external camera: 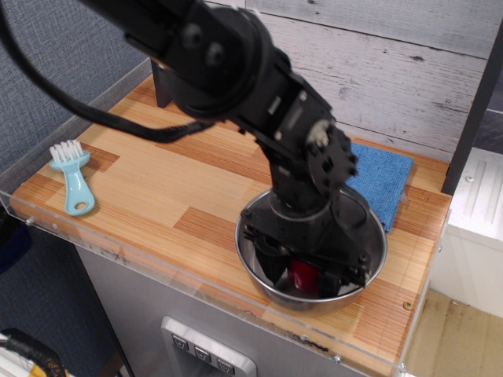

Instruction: Move the red egg from the bowl to the far left corner.

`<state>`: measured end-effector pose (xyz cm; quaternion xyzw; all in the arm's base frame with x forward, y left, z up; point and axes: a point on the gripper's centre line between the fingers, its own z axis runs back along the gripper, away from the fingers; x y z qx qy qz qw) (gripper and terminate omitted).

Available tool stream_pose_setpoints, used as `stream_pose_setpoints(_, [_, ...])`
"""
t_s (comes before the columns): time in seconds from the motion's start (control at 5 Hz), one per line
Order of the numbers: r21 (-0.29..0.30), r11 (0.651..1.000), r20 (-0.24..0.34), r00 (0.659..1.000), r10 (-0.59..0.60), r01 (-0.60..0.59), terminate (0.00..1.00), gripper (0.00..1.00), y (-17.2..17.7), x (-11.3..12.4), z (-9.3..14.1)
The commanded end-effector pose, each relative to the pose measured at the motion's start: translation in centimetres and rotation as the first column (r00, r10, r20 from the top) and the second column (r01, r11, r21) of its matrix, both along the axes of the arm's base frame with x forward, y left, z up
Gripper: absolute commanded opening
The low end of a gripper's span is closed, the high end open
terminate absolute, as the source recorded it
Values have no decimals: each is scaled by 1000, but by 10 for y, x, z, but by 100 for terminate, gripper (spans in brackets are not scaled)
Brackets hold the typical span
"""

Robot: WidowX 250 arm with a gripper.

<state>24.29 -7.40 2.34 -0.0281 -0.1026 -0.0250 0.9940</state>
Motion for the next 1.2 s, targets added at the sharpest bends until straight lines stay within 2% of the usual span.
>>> stream_pose_setpoints(0.0, [-35,999,112,993,30,-27,0,0,4,14,49])
stream_pose_setpoints(0.4, [-62,996,171,983,72,-62,0,0,13,18,91])
stream_pose_setpoints(0.6, [-53,995,190,977,94,-86,0,0,26,23,114])
stream_pose_setpoints(1.0, [-8,978,193,959,208,-211,0,0,76,44,133])
